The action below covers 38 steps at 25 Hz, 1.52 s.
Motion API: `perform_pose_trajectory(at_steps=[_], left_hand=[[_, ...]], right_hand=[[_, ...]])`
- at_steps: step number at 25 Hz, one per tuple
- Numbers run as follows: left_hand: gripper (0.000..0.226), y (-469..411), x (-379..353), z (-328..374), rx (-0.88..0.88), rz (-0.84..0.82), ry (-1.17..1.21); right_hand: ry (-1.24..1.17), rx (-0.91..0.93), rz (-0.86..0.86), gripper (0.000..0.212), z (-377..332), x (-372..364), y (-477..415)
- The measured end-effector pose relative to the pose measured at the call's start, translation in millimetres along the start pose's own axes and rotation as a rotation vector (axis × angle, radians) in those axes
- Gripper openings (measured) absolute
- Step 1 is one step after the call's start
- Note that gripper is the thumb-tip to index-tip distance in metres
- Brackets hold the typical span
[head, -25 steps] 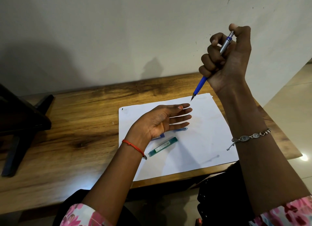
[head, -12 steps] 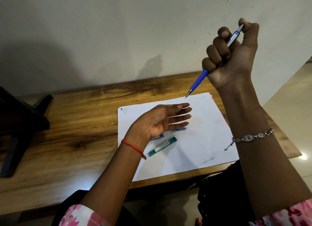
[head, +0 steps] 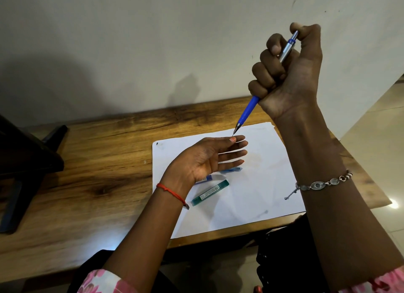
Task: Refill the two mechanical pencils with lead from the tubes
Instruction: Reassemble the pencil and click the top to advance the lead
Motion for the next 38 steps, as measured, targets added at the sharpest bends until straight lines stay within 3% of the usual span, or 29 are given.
perform_pose_trajectory(at_steps=[16, 27, 32, 38], left_hand=[[0.018, 4, -2, 2, 0.001, -0.01, -0.009], [0.031, 16, -3, 22, -0.085, -0.083, -0.033], [0.021, 21, -6, 29, -0.141, -0.109, -0.016], [0.028, 20, -6, 33, -0.192, -0.107, -0.027]], right_hand=[[-0.005, 0.021, 0.024, 0.055, -5, 1, 2], [-0.057, 0.091, 0.08, 0.054, -17, 14, 2], [-0.067, 0.099, 0.106, 0.054, -17, 20, 1], [-0.073, 0.091, 0.108, 0.054, -13, 22, -1]])
Point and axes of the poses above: each hand's wrist, its own y-axis away from the middle knuckle, its own x-axis out of the back of the hand, z = x × y, the point moved 10 cm from there along -y, towards the middle knuckle, and after that the axes turned 3 degrees about x, right-handed, at the moved point
